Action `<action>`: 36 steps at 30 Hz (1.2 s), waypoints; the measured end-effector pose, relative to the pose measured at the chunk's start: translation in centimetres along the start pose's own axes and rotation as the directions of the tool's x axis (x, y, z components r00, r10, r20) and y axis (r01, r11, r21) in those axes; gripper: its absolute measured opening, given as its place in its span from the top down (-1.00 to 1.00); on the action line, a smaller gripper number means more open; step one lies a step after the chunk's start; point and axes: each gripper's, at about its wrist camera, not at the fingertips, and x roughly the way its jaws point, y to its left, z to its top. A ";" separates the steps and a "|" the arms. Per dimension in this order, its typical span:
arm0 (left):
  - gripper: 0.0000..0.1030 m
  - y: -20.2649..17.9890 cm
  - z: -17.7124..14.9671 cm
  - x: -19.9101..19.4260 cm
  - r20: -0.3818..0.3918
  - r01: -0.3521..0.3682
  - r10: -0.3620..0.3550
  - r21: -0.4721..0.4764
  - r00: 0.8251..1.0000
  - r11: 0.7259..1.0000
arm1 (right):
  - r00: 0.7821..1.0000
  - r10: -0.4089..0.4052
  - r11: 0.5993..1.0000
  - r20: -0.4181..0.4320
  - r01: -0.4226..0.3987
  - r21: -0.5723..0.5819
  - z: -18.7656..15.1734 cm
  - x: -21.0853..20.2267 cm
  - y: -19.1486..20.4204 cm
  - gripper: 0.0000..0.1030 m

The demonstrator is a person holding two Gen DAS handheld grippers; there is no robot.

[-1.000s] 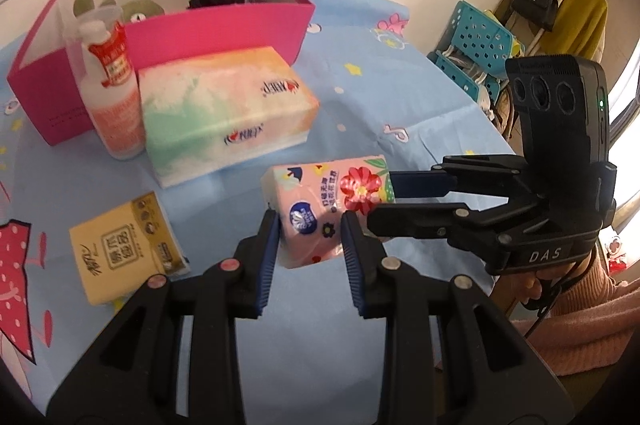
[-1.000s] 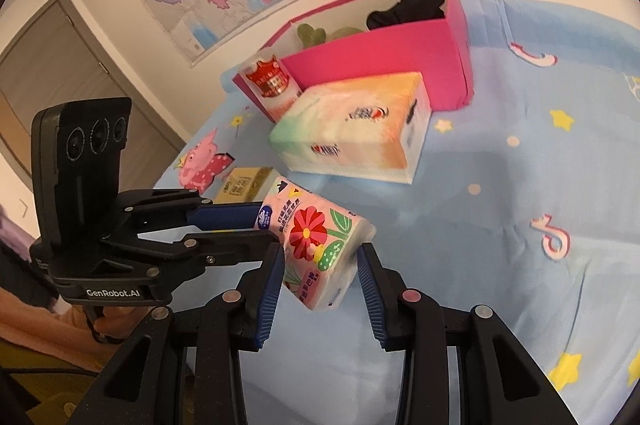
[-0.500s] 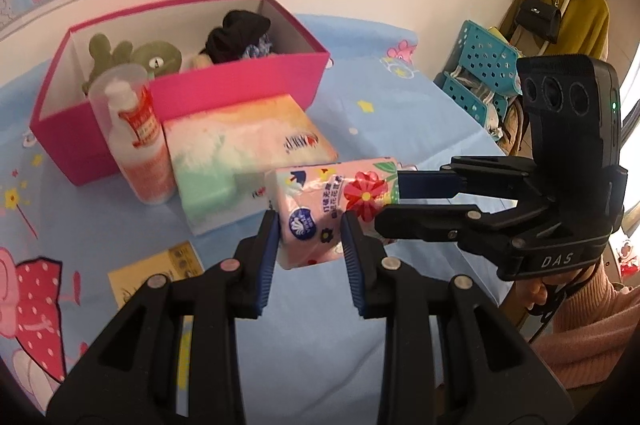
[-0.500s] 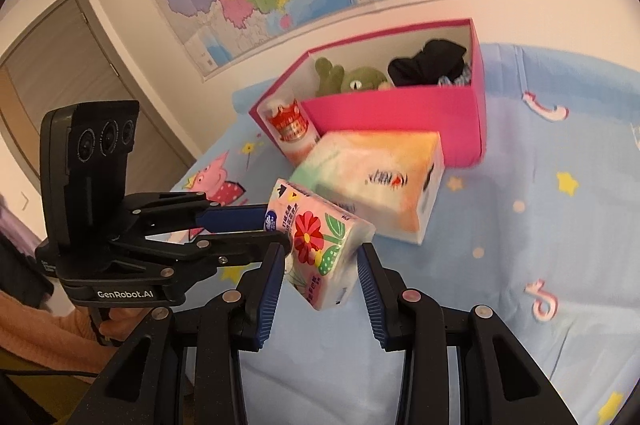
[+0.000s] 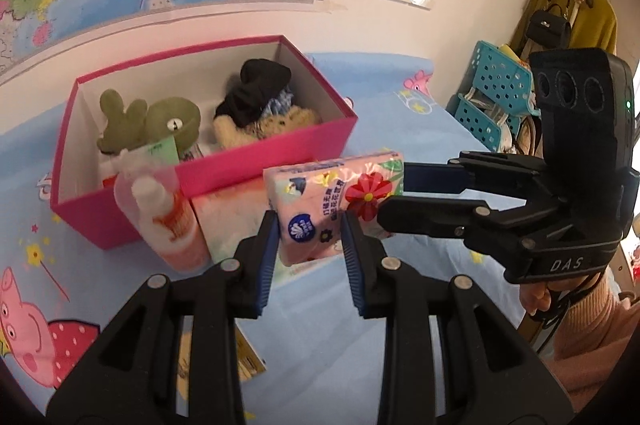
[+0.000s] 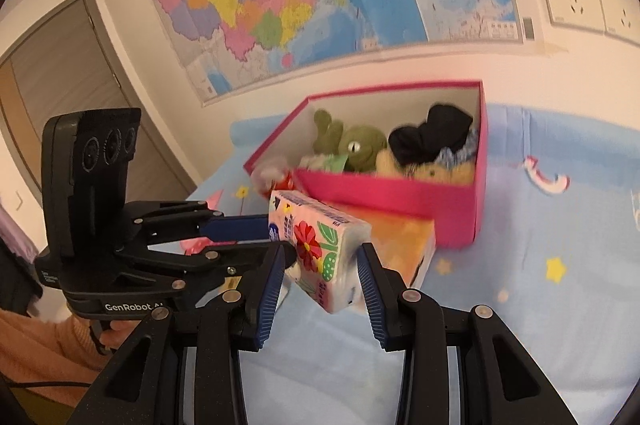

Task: Organize soft objects
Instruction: 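Carry the floral pack into the pink box and open the right gripper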

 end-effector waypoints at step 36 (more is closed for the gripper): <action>0.36 6.5 6.4 3.4 -0.041 -0.119 0.117 -0.076 0.992 0.990 | 1.000 0.020 0.998 -0.009 -0.019 0.054 7.7 7.3 -3.2 0.26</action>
